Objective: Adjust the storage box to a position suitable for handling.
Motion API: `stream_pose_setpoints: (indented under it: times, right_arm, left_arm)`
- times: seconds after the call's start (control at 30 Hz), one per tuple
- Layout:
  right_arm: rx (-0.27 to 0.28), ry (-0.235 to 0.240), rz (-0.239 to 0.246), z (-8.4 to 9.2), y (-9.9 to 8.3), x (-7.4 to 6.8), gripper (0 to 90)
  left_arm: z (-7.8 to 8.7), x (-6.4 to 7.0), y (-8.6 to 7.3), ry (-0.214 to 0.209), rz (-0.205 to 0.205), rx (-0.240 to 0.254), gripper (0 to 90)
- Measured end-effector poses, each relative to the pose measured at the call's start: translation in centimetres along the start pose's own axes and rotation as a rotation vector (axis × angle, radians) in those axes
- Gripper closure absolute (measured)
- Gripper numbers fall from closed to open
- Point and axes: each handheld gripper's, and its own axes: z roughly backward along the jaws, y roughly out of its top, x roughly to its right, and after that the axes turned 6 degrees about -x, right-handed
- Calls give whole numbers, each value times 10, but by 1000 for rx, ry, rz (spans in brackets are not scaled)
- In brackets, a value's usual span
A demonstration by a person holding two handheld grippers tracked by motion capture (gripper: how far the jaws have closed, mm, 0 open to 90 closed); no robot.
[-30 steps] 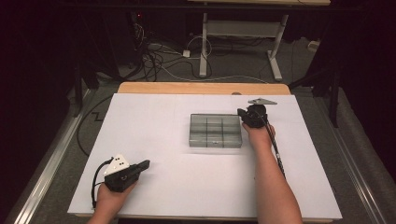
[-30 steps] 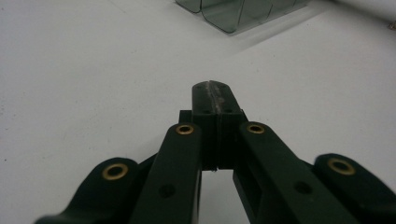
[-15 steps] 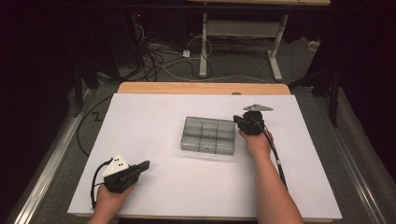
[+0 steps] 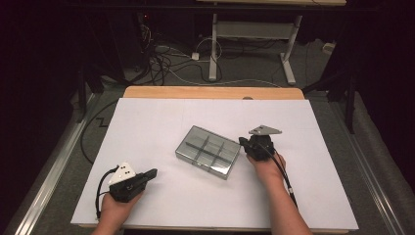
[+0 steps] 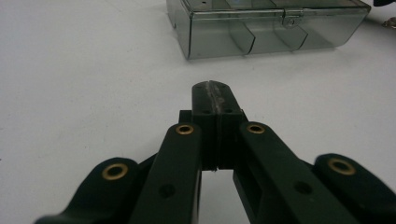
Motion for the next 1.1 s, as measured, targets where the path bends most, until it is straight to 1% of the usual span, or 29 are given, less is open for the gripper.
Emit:
stream_pose_setpoints:
  times: [0.03,0.07,0.1,0.2,0.23,0.33,0.37,0.4,0.43,0.47,0.5,0.53,0.57,0.6,0.63,0.67,0.7,0.73,0.77,0.8,0.83,0.87,0.9,0.93,0.97,1.0,1.03,1.1]
  right_arm:
    - [-1,4,-1,3,-3,-3,900]
    - [-1,4,-1,3,-3,-3,900]
    - [2,2,11,8,-8,-10,900]
    - [2,5,17,15,-15,-20,900]
    - [2,5,17,15,-15,-20,900]
    - [7,6,38,22,-22,-33,900]
    - [15,17,43,26,-28,-40,900]
    - [19,29,41,28,-31,-44,900]
    - [23,35,44,29,-33,-46,900]
    - [23,35,44,29,-33,-46,900]
    - [28,31,54,31,-35,-48,900]
    - [40,27,52,37,-38,-48,900]
    - [47,25,55,41,-40,-47,900]
    - [53,21,57,46,-43,-47,900]
    - [56,22,58,50,-46,-46,900]
    - [56,22,58,50,-46,-46,900]
    - [65,27,56,60,-53,-44,900]
    - [72,29,54,65,-57,-42,900]
    - [72,29,54,65,-57,-42,900]
    - [79,31,54,75,-67,-41,900]
    - [79,31,53,79,-72,-40,900]
    - [81,34,46,82,-77,-39,900]
    - [84,35,39,85,-81,-38,900]
    - [84,35,39,85,-81,-38,900]
    - [100,36,33,90,-89,-37,900]
    - [100,36,33,90,-89,-37,900]
    - [106,38,31,94,-94,-38,900]
    - [101,32,42,96,-96,-38,900]
  left_arm:
    - [0,0,0,-1,5,-1,878]
    - [0,0,0,-1,5,-1,878]
    - [0,-1,0,-2,6,-2,878]
    - [0,-1,0,-2,10,-2,878]
    - [0,-1,0,-1,12,-1,878]
    - [0,-2,0,0,27,-1,878]
    - [0,-3,1,5,35,-1,878]
    - [-1,-6,6,22,44,-9,878]
    - [-1,-6,6,22,44,-9,878]
    - [-3,-7,10,37,42,-13,878]
    - [-5,-10,15,46,43,-17,877]
    - [-8,-13,21,55,48,-15,877]
    - [-17,-20,35,78,44,-21,877]
    - [-23,-24,42,82,43,-28,877]
    - [-23,-24,42,82,43,-28,877]
    - [-29,-29,50,83,46,-38,877]
    - [-44,-36,62,92,43,-59,877]
    - [-44,-36,62,92,43,-59,877]
    - [-52,-38,67,91,47,-73,877]
    - [-64,-42,74,85,54,-95,877]
    - [-64,-42,74,85,54,-95,877]
    - [-73,-43,77,79,57,-109,877]
    - [-76,-43,78,75,61,-115,877]
    - [-76,-43,78,75,61,-115,877]
    - [-80,-42,78,71,58,-126,877]
    - [-80,-42,78,71,58,-126,878]
    - [-81,-42,77,68,59,-130,877]
    - [-84,-41,76,58,55,-146,878]
